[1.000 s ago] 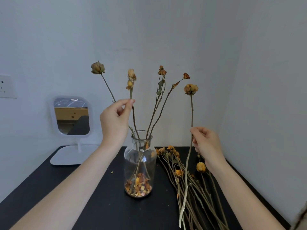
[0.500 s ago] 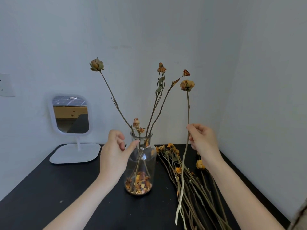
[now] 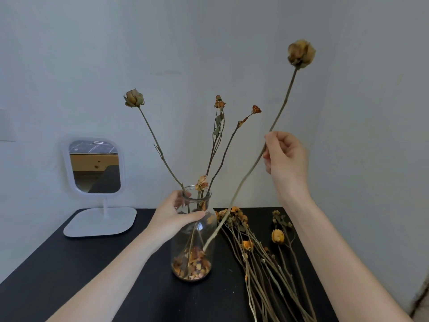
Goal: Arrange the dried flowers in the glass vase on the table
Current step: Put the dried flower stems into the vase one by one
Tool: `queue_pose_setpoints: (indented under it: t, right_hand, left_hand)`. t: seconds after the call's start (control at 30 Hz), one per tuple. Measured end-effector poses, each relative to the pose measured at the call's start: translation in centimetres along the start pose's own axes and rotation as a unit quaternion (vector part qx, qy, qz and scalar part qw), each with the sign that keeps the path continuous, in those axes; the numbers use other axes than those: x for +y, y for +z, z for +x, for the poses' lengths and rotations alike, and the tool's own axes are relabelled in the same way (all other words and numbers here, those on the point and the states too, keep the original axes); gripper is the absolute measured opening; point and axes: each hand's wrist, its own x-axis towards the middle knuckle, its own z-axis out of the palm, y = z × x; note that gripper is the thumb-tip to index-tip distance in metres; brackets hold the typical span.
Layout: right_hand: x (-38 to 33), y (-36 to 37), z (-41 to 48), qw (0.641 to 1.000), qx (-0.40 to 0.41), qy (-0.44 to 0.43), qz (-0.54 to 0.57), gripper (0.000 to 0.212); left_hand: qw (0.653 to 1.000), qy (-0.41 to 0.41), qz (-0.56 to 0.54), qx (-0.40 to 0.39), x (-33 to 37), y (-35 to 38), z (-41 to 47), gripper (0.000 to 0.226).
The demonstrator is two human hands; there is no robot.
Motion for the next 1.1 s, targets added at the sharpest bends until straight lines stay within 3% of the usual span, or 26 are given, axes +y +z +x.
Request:
queue_pose_setpoints:
  t: [0.13,0.27,0.47,0.6,0.7,0.83,0.93,1.0,1.1]
  right_hand:
    - [-0.7,0.3,0.4,0.999,0.025,-0.027,0.015,0.011]
    - [-1.2,0.1,0.7,0.998,0.042,-0.049,0.01,0.014]
    - [-1.5,-0.2,1.2,0.995,0.063,-0.082,0.0,0.016]
    - [-1.4,-0.2,1.4,0.991,0.067,-0.111,-0.016,0.018]
    - [-0.8,0.1,1.3,0.991,0.051,-0.115,-0.033,0.017]
    - [0.5,1.0,0.8,0.991,0.017,-0.117,-0.068,0.018]
    - [1.2,1.7,0.2,0.988,-0.029,-0.114,-0.103,0.021]
    - [1.7,2.1,-0.2,0.983,-0.073,-0.101,-0.136,0.018]
    - [2.5,2.4,-0.9,0.975,-0.121,-0.072,-0.171,0.008]
  left_hand:
    - [0.995,0.034,0.083,0.045,0.4,0.7,0.2,0.043]
    - [0.983,-0.008,0.168,0.078,0.6,1.3,0.6,0.058]
    - [0.989,-0.041,0.079,0.119,0.3,2.7,0.4,0.067]
    - [0.983,-0.041,0.123,0.131,0.1,2.8,0.2,0.083]
    - [0.987,-0.044,0.134,0.076,-0.2,2.1,0.2,0.082]
    - [0.991,-0.071,0.109,-0.003,-0.7,0.9,-0.1,0.059]
    - [0.995,-0.068,0.074,-0.014,-0.8,0.4,-0.3,0.043]
    - [0.996,-0.062,0.068,-0.006,-0.7,0.4,-0.4,0.043]
    - [0.995,-0.064,0.079,0.012,-0.5,0.5,-0.3,0.064]
